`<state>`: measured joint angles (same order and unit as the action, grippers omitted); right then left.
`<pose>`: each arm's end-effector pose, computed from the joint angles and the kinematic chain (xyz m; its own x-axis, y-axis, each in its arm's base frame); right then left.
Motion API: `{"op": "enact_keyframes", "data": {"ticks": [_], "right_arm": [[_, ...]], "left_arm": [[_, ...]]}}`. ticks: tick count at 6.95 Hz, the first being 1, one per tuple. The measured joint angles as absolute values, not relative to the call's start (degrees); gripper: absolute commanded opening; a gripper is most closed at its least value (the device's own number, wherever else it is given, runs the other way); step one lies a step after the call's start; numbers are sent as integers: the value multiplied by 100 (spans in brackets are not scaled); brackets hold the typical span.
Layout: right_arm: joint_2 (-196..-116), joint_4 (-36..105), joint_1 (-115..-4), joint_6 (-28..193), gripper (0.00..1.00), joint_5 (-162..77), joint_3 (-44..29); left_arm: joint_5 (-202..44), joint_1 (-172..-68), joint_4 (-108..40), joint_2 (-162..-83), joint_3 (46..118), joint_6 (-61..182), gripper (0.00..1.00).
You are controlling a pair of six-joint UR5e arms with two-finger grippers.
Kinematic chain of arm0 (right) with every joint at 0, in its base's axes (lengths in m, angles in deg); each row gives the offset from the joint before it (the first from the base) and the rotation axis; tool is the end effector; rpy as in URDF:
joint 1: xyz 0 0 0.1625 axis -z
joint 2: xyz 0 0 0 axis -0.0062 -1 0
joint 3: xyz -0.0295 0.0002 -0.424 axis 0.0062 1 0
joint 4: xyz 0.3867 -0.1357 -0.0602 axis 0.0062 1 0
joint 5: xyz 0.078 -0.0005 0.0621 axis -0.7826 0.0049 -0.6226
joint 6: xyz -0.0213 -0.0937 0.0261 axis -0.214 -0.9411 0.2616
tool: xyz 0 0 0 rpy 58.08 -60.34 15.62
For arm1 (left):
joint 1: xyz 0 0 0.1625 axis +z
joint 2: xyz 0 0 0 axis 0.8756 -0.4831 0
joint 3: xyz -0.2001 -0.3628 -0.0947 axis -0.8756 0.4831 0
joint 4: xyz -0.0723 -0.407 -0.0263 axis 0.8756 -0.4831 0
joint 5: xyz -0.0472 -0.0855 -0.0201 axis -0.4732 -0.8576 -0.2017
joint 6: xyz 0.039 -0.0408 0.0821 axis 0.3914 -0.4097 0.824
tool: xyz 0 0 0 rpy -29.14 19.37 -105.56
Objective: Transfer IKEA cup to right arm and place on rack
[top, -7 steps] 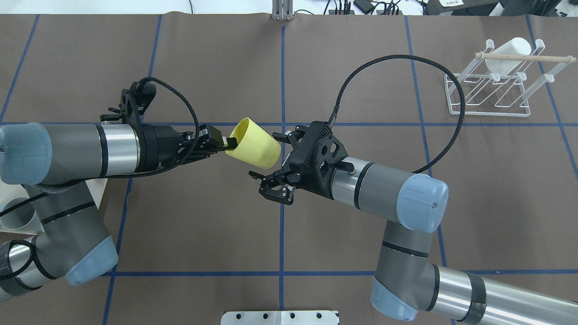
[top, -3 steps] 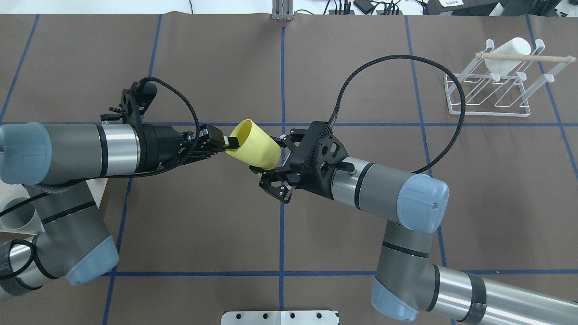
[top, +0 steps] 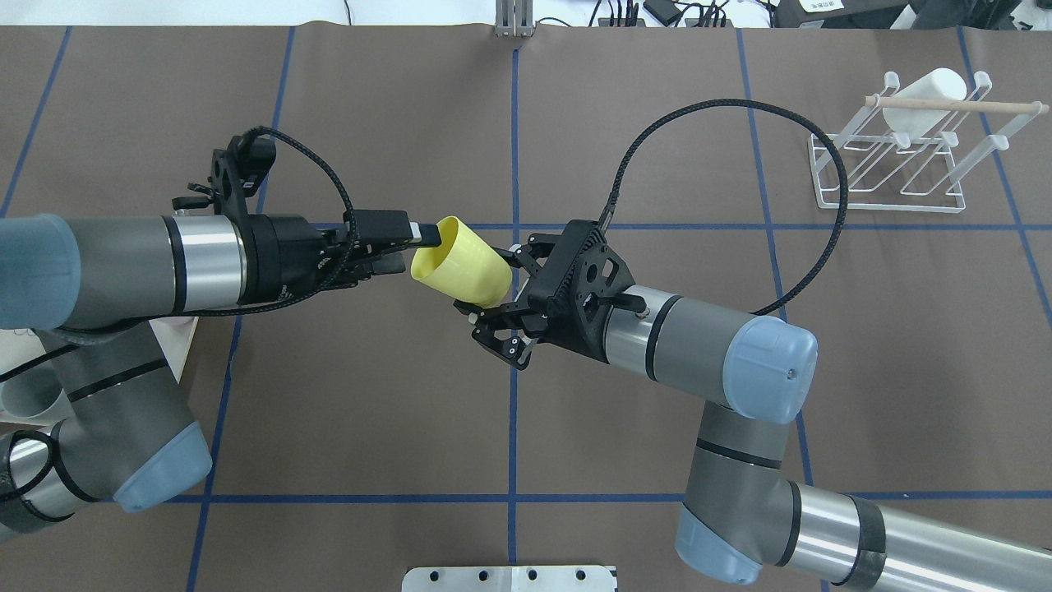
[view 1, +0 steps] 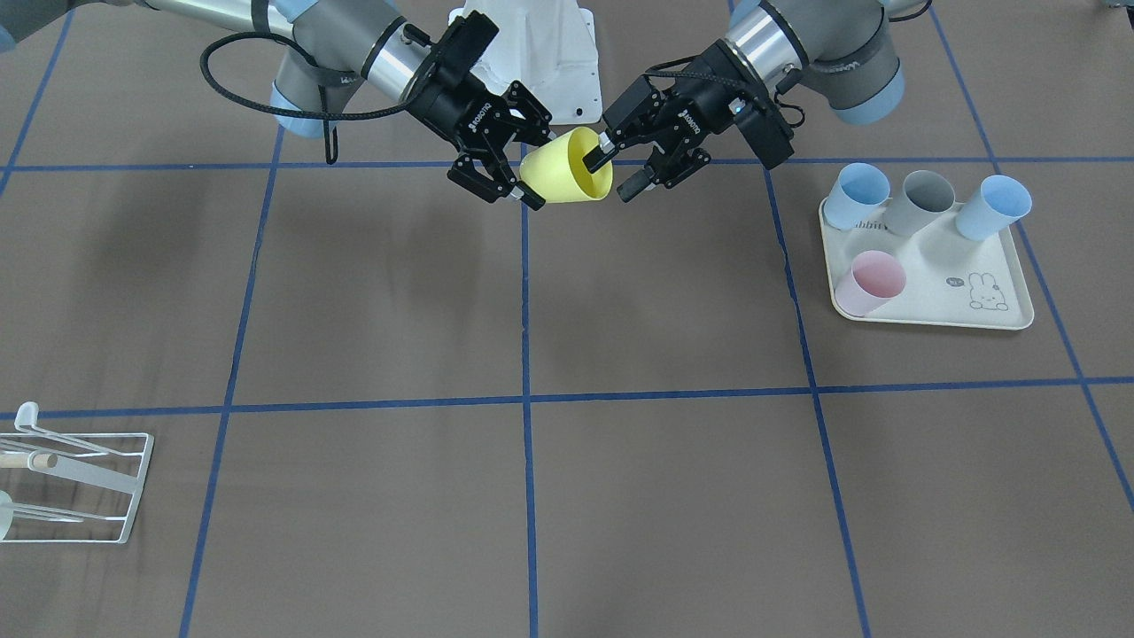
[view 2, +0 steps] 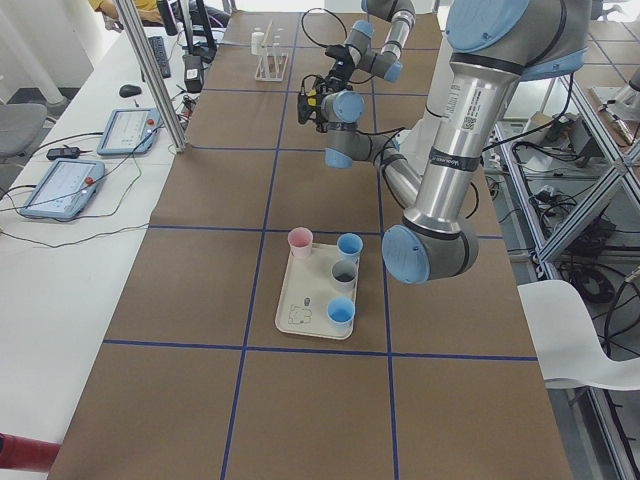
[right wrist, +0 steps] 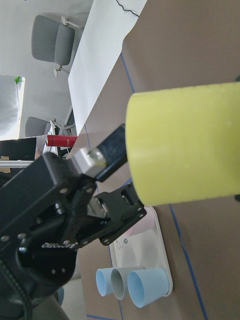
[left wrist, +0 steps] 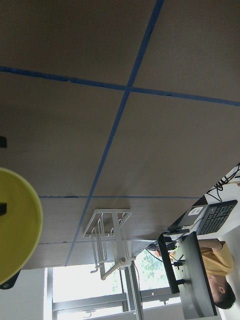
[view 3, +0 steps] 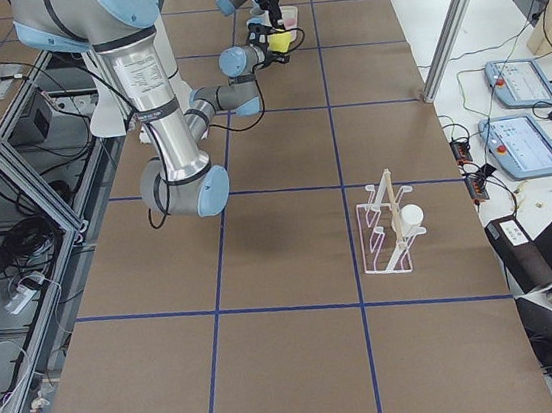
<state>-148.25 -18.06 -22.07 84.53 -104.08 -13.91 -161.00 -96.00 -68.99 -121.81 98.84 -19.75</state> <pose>-0.4931 -0.3501 0.1850 0.3683 -0.8690 0.3303 -0.3313 0.2093 0.9200 0.3752 -0.3953 0.2174 -0.1439 0.0019 -0.9896 0.3522 0.9346 -0.0494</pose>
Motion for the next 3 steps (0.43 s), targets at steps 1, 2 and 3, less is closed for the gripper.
{"op": "enact_keyframes", "data": {"ticks": [1, 2, 3], "right_arm": [[-14850, -1804, -2214, 8470, 9, -10406, -1393], [-14881, -1783, -2227, 8495, 3, -10402, -1392], [-14927, -1721, -2285, 8500, 0, -10410, -1392]], "left_arm": [[-16215, -9779, -6874, -12075, 9904, -1767, 100], [-16484, -10092, -6799, -11853, 9941, -1386, 100], [-16802, -10482, -6659, -11537, 10011, -808, 100]]}}
